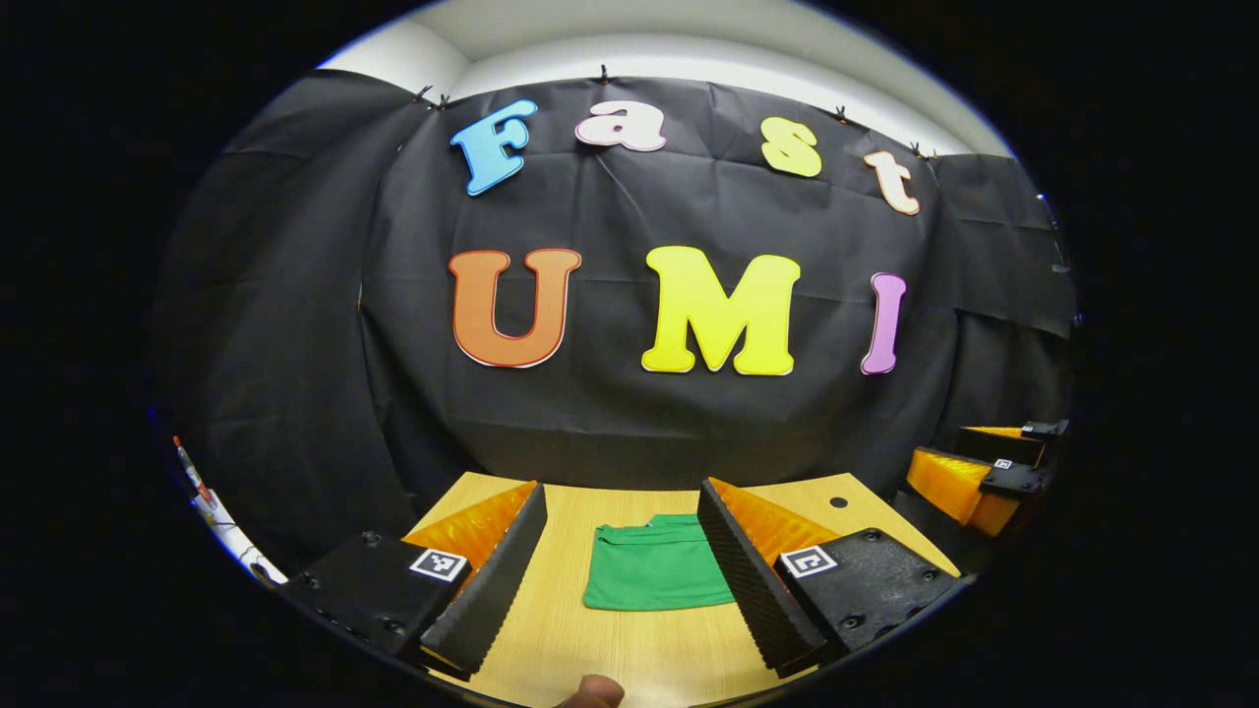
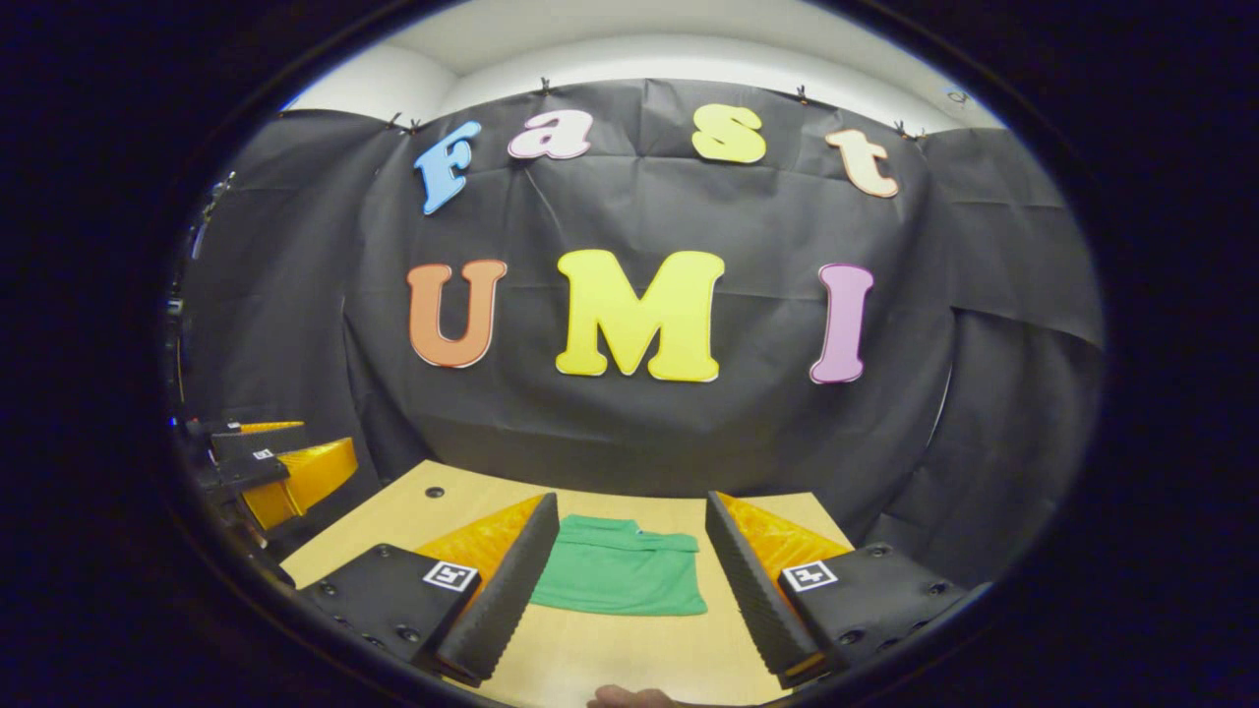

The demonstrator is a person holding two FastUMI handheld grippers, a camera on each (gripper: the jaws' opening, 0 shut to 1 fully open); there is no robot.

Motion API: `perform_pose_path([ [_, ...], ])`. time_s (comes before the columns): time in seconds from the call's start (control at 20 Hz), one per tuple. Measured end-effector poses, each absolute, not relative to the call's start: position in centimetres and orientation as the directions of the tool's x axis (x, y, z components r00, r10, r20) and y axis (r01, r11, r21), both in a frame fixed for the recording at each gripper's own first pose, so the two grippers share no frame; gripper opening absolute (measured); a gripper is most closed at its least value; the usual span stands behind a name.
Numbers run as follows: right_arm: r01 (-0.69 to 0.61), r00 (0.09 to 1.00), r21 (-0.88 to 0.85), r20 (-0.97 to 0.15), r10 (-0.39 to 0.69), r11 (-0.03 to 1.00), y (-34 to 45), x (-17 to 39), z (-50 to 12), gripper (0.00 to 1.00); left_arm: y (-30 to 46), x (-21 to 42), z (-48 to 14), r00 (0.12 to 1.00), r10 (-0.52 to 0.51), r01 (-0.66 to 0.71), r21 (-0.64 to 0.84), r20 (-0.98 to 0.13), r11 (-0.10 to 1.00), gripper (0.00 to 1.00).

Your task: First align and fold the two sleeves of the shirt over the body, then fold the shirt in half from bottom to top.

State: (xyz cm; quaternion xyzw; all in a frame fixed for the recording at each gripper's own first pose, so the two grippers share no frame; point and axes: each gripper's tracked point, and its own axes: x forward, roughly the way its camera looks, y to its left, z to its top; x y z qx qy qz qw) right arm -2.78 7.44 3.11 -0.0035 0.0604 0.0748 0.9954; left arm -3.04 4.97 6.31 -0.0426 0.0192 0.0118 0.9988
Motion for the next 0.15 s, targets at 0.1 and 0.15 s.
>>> perform_pose_path([
  [0.1, -0.153, 0.982, -0.009, -0.114, 0.151, 0.988, 7.84, -2.97, 3.14, 0.96, 5.17, -3.23, 6.6, 1.0, 0.019, -0.02, -0.068, -0.022, 0.998, 0.99],
  [0.15, -0.156, 0.982, -0.015, -0.113, 0.153, 0.988, 8.07, -3.06, 2.99, 0.96, 5.05, -3.25, 6.53, 1.0, 0.017, -0.018, -0.064, -0.022, 0.998, 0.99],
])
